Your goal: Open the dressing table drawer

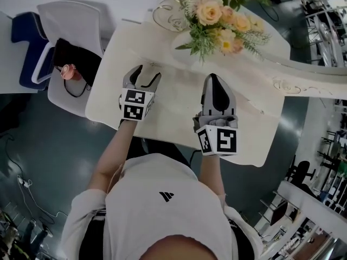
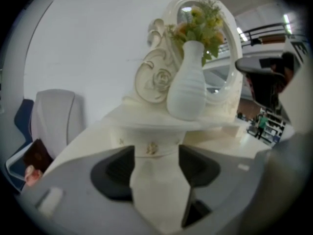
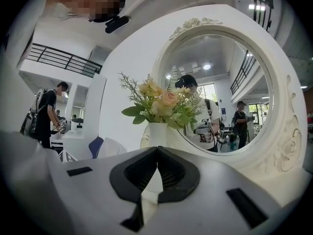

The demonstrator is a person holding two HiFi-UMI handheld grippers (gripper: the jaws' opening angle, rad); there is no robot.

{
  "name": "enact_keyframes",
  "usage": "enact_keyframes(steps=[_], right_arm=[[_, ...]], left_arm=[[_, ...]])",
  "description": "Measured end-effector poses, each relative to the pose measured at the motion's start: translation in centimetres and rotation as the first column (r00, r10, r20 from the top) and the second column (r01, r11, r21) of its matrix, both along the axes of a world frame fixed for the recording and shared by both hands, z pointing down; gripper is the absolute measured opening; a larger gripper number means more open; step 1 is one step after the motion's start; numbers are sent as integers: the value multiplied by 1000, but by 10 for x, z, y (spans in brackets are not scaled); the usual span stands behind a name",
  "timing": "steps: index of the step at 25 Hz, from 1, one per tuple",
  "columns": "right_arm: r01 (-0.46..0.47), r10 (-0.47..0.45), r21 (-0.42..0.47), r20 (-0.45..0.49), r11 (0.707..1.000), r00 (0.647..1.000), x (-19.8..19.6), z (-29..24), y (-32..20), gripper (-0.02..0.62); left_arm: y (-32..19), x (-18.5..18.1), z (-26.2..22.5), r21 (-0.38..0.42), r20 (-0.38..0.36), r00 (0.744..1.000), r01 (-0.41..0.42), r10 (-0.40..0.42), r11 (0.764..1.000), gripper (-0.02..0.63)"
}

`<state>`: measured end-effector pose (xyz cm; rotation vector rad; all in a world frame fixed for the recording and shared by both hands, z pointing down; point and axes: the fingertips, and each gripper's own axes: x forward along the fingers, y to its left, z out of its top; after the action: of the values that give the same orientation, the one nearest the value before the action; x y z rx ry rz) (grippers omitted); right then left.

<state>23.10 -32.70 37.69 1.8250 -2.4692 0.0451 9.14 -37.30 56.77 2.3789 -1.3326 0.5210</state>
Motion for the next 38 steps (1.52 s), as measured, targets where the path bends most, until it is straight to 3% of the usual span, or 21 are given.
enact_keyframes(steps=[16, 18, 22, 38], right_arm=[[23, -23, -20, -7, 1000, 1000, 17, 7, -10, -9], [19, -19, -20, -7, 1000, 1000, 20, 7, -10, -9], [16, -16, -22, -8, 1000, 1000, 24, 9, -10, -9], [32, -32, -4, -4, 999, 999, 15, 3, -7, -9]], left_arm=[[-27, 16, 29, -65, 64, 997, 50, -46, 997, 272], [-30, 16, 31, -67, 75, 996, 61, -56, 996, 247], [-33, 10, 34, -70, 99, 992, 87, -80, 994, 118], [-11, 5, 33, -85, 111, 991, 82, -72, 993, 110]])
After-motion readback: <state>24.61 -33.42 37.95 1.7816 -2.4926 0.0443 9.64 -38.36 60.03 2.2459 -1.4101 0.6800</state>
